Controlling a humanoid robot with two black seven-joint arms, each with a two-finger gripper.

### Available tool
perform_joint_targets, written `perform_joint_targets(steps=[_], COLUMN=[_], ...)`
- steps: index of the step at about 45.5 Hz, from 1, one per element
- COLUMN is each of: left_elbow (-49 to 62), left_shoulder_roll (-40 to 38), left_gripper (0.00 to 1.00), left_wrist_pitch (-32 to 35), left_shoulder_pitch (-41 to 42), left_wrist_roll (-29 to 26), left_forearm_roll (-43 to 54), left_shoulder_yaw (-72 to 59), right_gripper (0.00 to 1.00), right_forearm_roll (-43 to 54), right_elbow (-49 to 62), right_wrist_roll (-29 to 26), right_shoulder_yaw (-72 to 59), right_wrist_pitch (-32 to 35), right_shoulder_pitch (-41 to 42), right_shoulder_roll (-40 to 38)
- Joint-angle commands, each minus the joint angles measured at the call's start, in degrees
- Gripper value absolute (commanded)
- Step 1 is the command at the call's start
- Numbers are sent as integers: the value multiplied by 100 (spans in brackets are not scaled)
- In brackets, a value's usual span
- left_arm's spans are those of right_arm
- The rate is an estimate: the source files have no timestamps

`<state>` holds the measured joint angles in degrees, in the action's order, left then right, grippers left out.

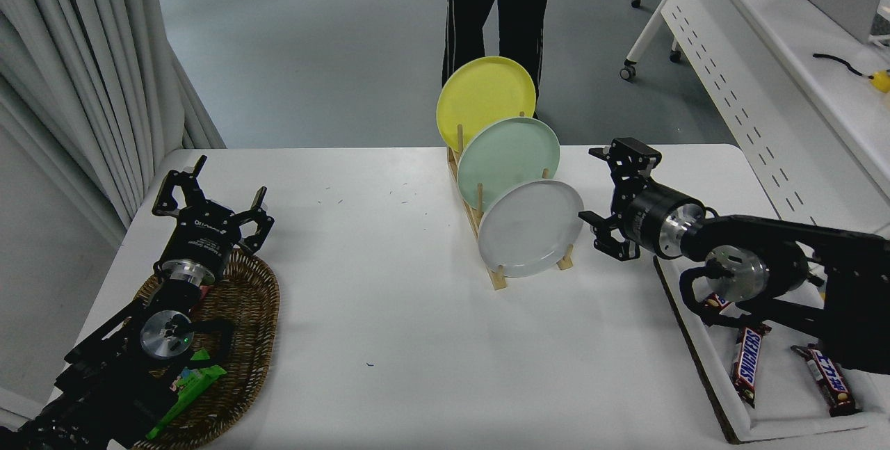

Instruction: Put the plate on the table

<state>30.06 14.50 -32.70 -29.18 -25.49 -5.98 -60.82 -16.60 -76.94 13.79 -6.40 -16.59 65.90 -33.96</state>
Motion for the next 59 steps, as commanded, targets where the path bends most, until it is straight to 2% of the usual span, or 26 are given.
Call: perform_joint_targets(steps=[1,14,26,46,59], left_elbow=[0,0,0,0,0], left_shoulder_roll=[0,0,0,0,0], left_gripper=[100,100,100,100,100], left_wrist_pitch=[0,0,0,0,0], left_shoulder_pitch=[0,0,0,0,0], left_wrist_roll=[0,0,0,0,0], left_forearm_roll=[0,0,0,0,0], left_shoulder_yaw=[0,0,0,0,0], right_gripper=[100,99,99,99,99], right_forearm_roll=[-45,-449,-739,-924,-933], right_elbow=[39,619,672,1568,1577], right_wrist_roll=[-7,-7,-34,-43,-675], right_shoulder_yaw=[-142,-151,-169,-704,-766], right_wrist_pitch=[200,51,51,68,244], right_shoulder_pitch=[73,-24,151,591,556], right_shoulder_roll=[135,187,469,1374,1418])
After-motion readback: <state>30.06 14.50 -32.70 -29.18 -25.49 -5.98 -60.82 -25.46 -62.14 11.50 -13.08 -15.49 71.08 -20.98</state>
